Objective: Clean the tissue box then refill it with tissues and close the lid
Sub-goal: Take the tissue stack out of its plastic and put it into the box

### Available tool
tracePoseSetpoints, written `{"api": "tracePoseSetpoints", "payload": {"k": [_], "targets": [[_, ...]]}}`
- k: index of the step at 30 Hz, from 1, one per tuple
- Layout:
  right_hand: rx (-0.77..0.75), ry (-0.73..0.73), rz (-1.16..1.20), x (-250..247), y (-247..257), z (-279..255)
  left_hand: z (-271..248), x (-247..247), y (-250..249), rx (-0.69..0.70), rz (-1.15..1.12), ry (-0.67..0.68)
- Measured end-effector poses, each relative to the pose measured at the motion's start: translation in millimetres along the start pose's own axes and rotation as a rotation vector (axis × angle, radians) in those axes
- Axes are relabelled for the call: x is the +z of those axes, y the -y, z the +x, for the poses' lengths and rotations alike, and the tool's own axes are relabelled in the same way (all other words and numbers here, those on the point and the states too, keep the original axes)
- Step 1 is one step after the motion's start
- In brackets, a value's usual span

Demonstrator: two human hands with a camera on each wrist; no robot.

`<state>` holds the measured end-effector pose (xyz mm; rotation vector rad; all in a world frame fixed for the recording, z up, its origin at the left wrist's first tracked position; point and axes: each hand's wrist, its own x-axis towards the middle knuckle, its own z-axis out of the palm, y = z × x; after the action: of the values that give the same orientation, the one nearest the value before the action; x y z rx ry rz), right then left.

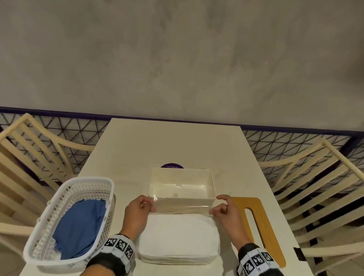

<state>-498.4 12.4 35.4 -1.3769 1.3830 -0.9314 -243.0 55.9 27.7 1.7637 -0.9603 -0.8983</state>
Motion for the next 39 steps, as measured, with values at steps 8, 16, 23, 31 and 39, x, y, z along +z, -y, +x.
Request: {"api": "tracePoseSetpoints", "payload": {"k": [8, 16, 23, 31, 39], "targets": [[-0.011, 0.004, 0.082, 1.1, -2.3, 11.3, -10.1, -8.9, 3.3, 0.039, -0.136, 0.121], [0.079, 0.171, -0.098, 7.2, -9.8, 8.8, -12.6, -7.7, 7.8, 0.034, 0.157, 0.212], [0.181, 0.221, -0.438, 12.6, -8.4, 17.7, 5.5, 2.6, -6.0, -0.23, 0.393, 0.242], [0.257, 0.187, -0.603, -3.0, -8.4, 21.8, 9.1, -7.1, -5.9, -0.41, 0.484, 0.219], [-0.009, 0.008, -0.496, -15.5, 4.4, -10.2, -7.8, -29.0, 22.5, -0.299, 0.374, 0.243]]}}
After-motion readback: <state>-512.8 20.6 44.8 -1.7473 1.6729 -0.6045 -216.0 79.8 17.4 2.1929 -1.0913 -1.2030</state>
